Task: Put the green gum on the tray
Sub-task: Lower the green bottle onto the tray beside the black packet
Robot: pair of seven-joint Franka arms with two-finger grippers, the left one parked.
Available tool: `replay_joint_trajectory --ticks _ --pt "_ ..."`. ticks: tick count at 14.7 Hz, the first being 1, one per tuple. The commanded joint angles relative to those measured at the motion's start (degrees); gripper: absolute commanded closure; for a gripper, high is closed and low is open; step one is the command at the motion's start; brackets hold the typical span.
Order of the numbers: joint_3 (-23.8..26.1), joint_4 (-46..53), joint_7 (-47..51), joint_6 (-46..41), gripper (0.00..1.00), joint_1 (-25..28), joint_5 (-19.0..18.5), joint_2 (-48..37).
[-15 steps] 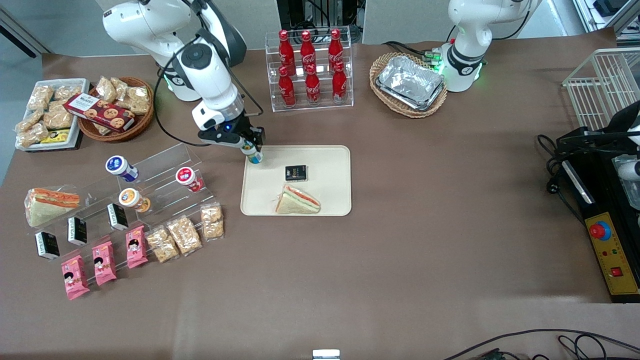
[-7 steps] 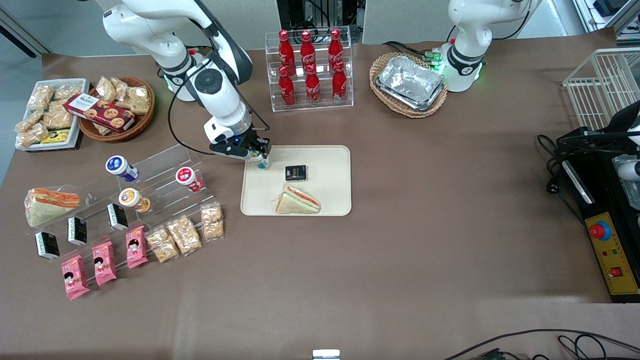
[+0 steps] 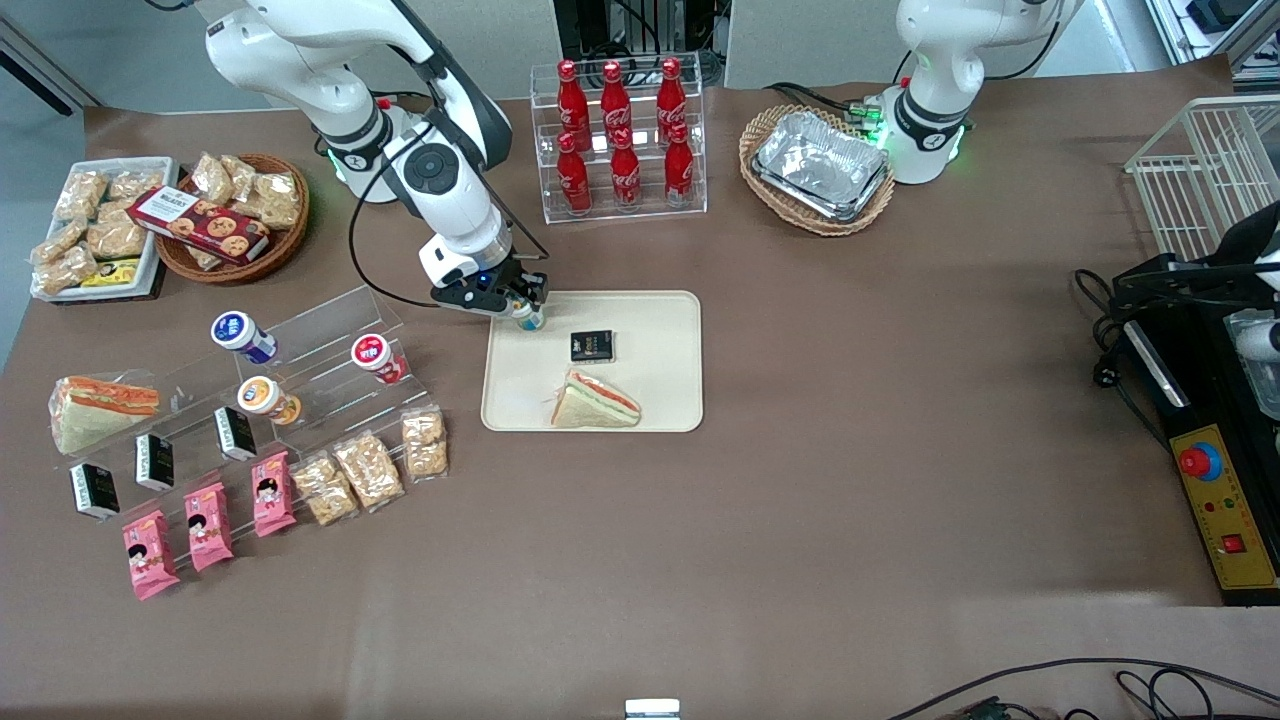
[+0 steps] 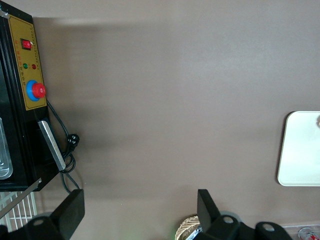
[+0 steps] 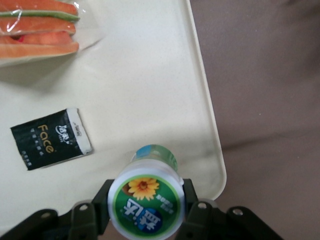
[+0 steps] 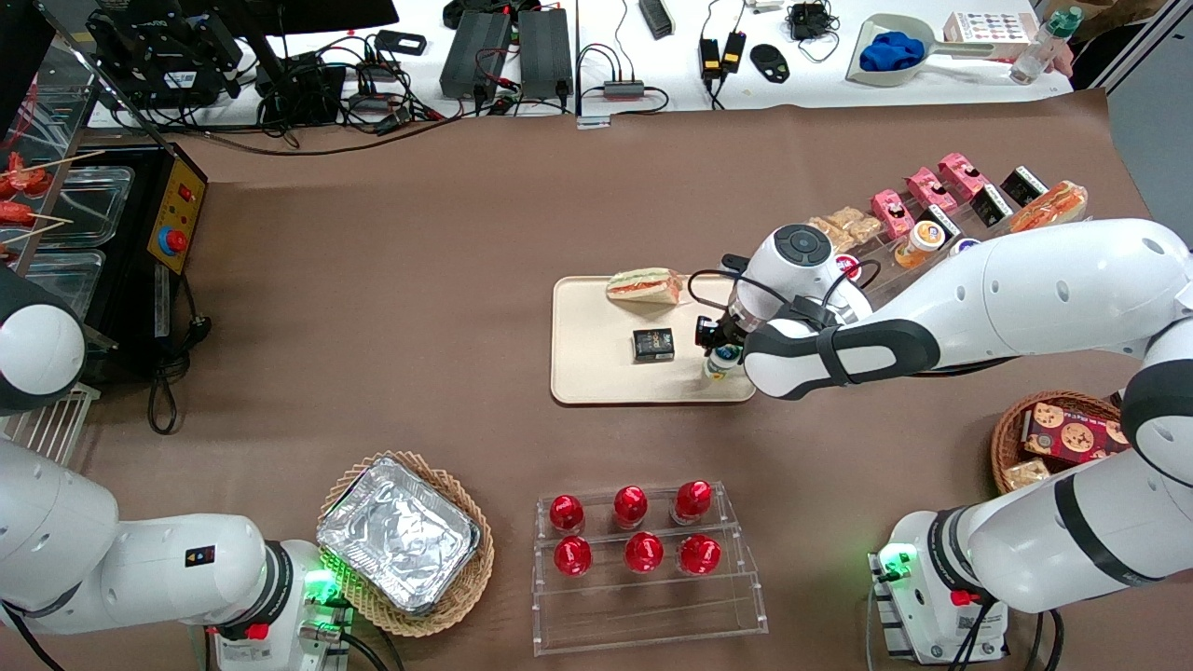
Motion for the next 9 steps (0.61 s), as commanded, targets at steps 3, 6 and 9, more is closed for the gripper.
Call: replay_joint_trajectory --ticks 3,6,9 --pt "-0.3 -0.7 0.4 3.7 0.64 0.7 0.6 2.0" --pt "-0.4 -1.3 0.3 4.9 0.64 0.6 0.5 2.6" --pt "-0.4 -1.3 0.3 5.7 0.64 0.6 0.4 3.2"
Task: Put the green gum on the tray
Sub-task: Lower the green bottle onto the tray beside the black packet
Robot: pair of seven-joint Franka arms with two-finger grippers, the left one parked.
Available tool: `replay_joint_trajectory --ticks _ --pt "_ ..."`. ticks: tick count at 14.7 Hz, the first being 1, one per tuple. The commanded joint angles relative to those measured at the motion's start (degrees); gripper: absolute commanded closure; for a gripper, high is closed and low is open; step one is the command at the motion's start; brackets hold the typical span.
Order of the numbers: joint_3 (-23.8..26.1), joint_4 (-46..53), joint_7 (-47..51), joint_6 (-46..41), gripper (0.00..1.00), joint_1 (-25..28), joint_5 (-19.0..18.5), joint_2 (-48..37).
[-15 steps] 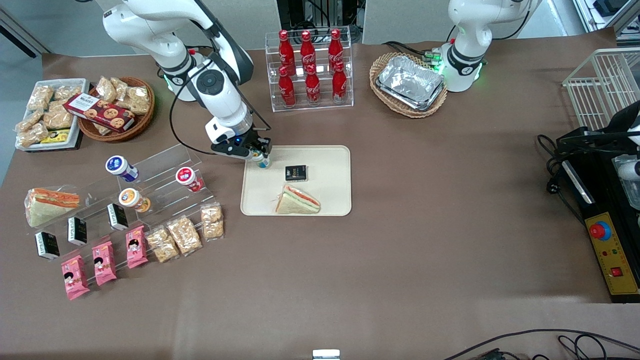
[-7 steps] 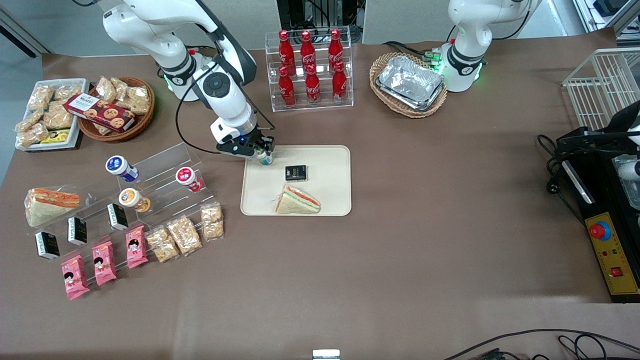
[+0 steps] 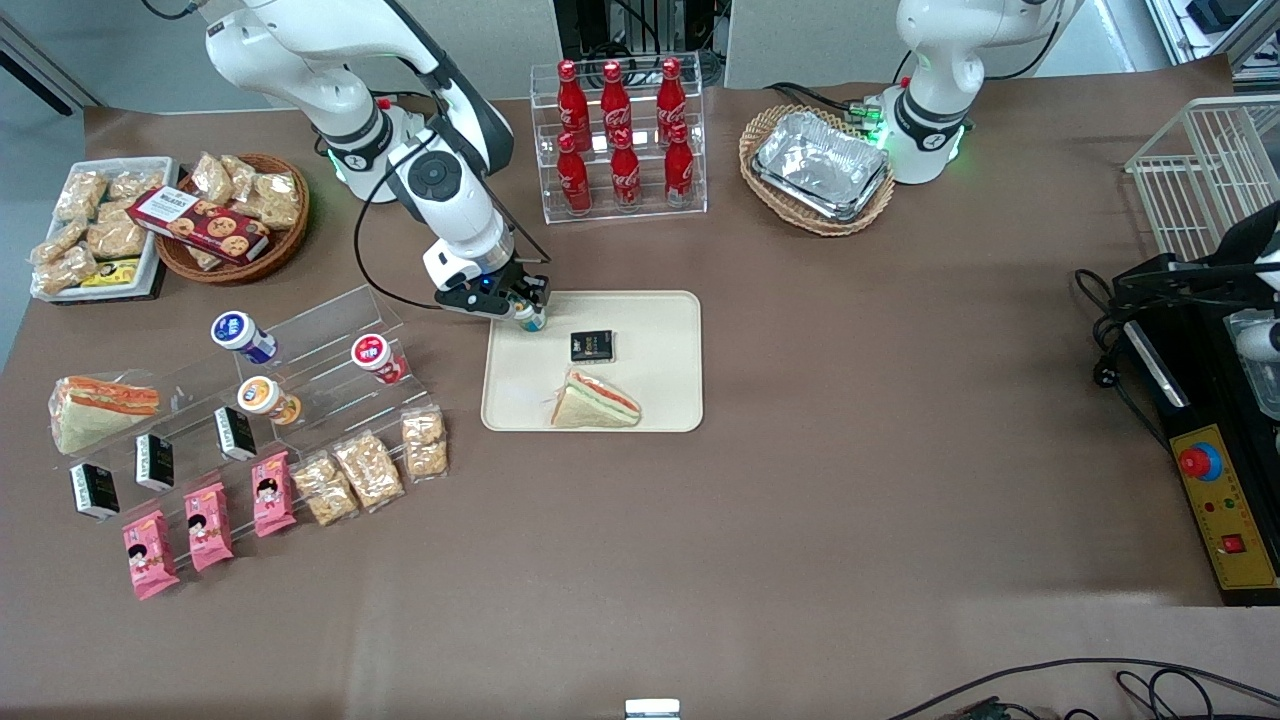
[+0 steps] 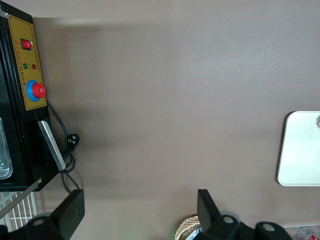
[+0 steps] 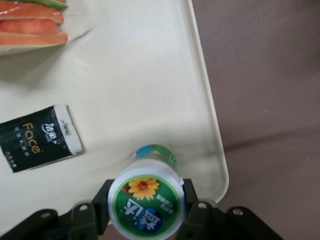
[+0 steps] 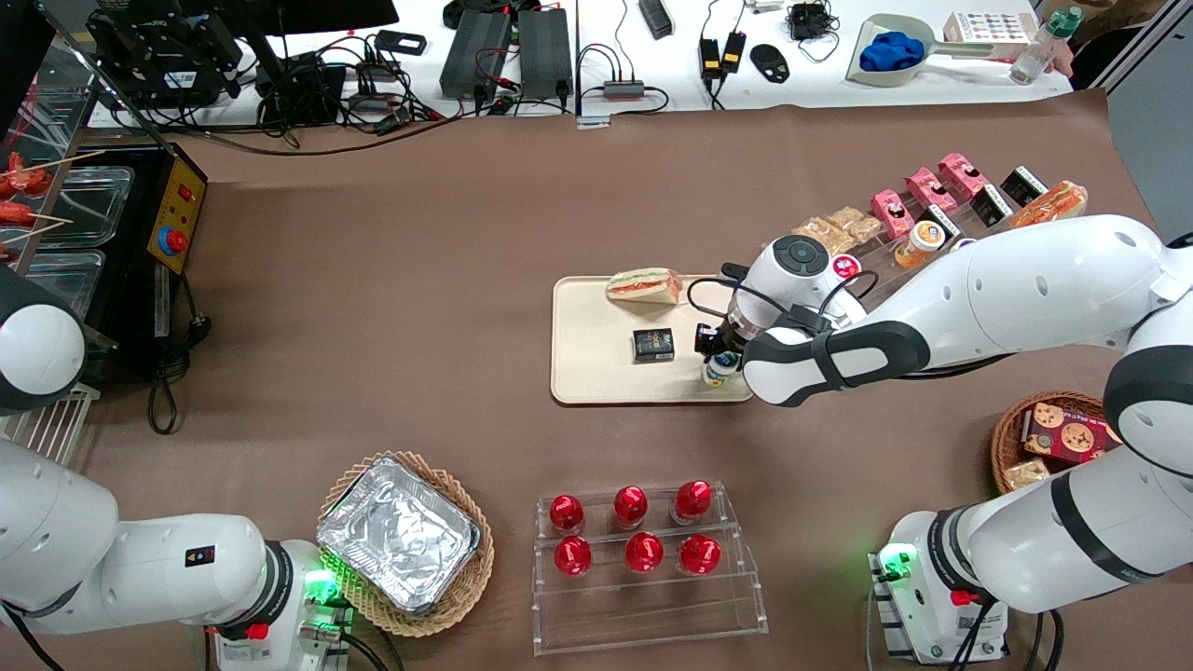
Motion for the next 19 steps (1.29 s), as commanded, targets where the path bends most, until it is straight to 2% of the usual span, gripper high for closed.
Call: replay_joint_trajectory --ticks 1,5,6,7,8,9,10,19 --pt "-0.3 -0.5 0.3 2.5 0.64 0.4 0.3 1.0" --pt "-0.4 -0.5 0.3 4.6 0.59 0.2 0.1 2.3" --pt "-0.4 -0.5 0.3 4.6 0.45 0.0 0.0 2.3" --pt "-0.4 -0.5 0.3 4.6 0.39 -0.1 0.0 2.3" --pt "-0.4 -0.5 0.3 4.6 0.38 -0.1 0.1 2.4" --pt "-0.4 -0.5 0.3 4.6 0.31 -0.1 0.1 2.5" --pt "-0.5 -0.5 0.3 4.6 0.00 -0.1 0.1 2.6" --pt "-0.8 -0.3 0.4 4.0 0.00 -0.2 0.1 2.9"
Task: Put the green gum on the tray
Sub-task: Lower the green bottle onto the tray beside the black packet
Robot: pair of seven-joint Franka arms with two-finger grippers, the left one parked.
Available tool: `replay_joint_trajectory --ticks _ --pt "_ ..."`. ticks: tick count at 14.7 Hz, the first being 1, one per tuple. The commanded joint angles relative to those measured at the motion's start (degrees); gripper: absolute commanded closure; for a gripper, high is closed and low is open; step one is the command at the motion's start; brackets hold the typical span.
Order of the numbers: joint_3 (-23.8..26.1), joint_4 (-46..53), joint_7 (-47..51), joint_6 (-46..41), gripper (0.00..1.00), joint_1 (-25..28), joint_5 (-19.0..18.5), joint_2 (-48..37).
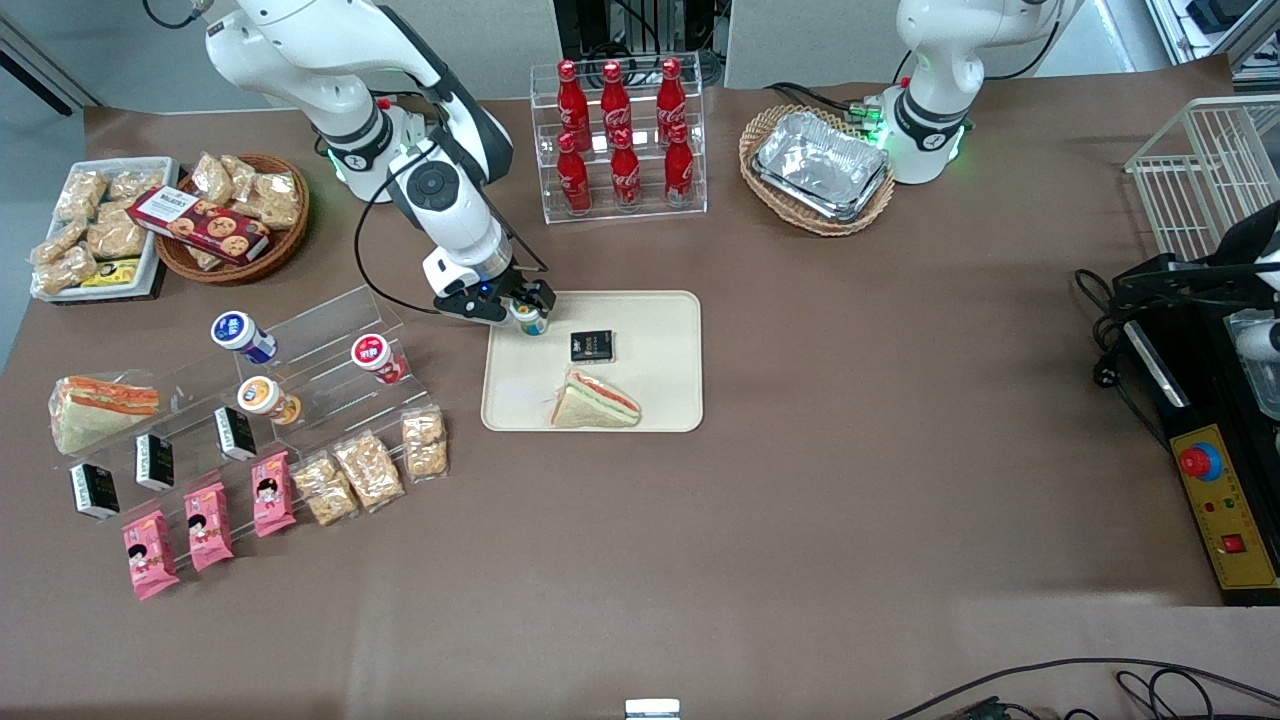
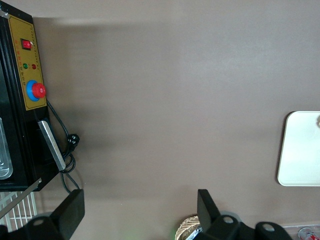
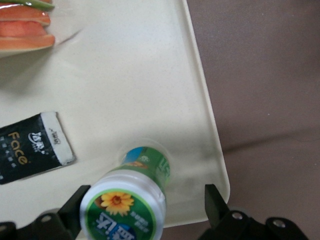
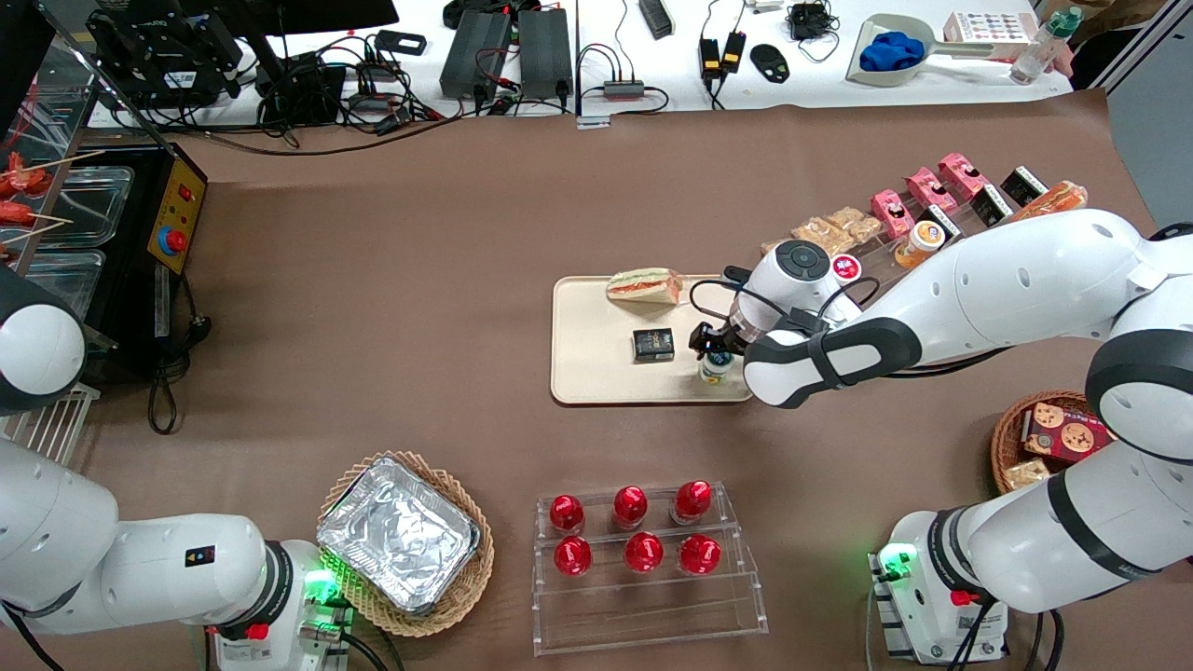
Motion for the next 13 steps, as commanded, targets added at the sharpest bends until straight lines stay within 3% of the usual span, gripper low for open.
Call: replay_joint_trajectory --ticks 1,6,13 --pt "-0.1 0.0 0.4 0.9 0.00 -0.2 0.1 0.4" --pt "0.0 0.2 0.6 -1.3 0.00 -1.6 0.3 -2.0" --pt "0.1 2.9 2.9 -13.5 0.00 -1.6 0.9 -8.6"
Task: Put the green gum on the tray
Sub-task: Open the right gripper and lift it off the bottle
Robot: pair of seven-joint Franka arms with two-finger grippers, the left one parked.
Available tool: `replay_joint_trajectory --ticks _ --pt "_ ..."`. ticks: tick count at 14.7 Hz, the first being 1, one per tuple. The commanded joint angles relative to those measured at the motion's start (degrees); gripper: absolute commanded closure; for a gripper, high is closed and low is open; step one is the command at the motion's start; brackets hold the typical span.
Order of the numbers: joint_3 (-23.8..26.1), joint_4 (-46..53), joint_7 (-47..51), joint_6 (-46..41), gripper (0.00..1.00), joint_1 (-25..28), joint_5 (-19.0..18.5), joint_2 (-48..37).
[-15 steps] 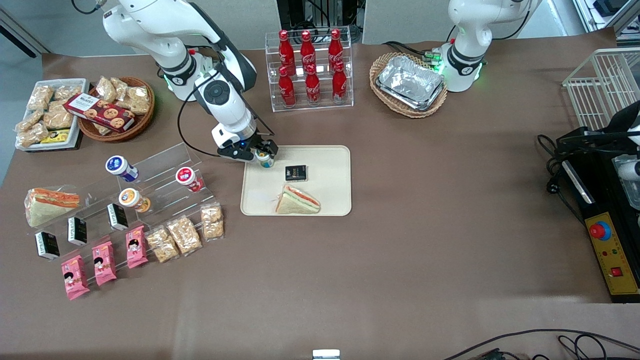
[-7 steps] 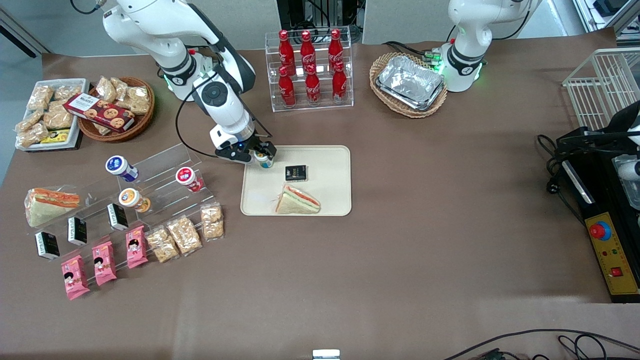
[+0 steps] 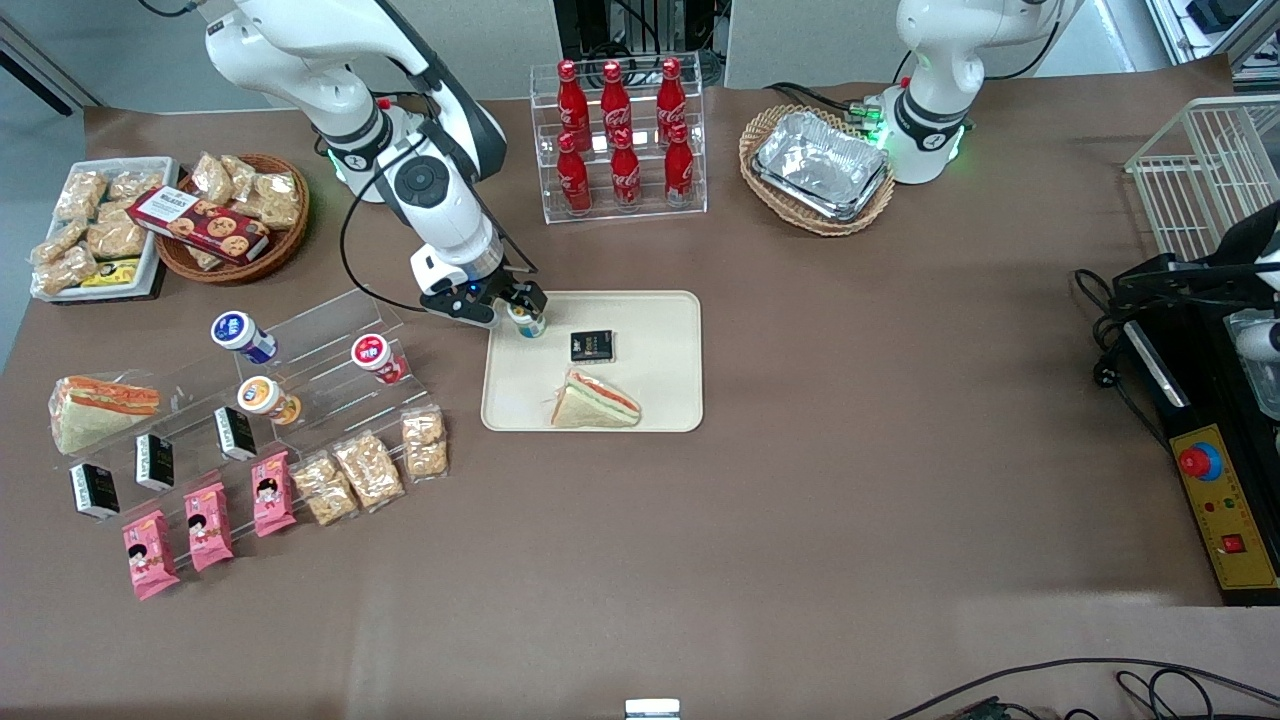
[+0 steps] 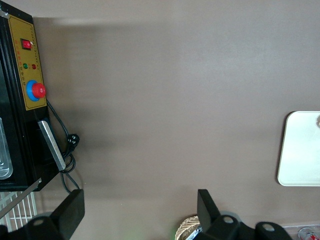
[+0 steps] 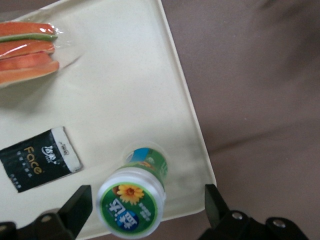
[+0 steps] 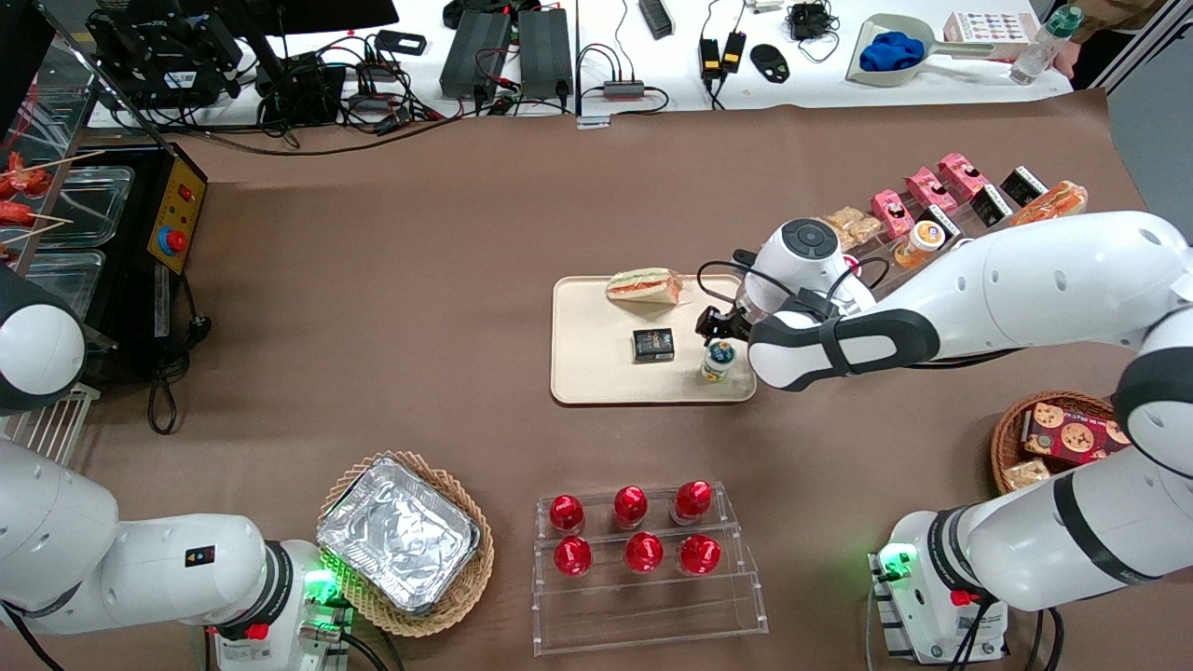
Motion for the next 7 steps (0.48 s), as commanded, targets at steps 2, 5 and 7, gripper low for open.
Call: replay_joint_trajectory --ticks 2,5,7 --pt "0.2 5.3 0.8 -15.1 0.00 -0.1 1.4 -6.5" --pt "0.3 11.9 0.2 -24.8 0.00 0.6 3.8 -10.4" --pt "0.5 18.4 -1.7 -33.1 0.00 0.9 3.9 -12.0"
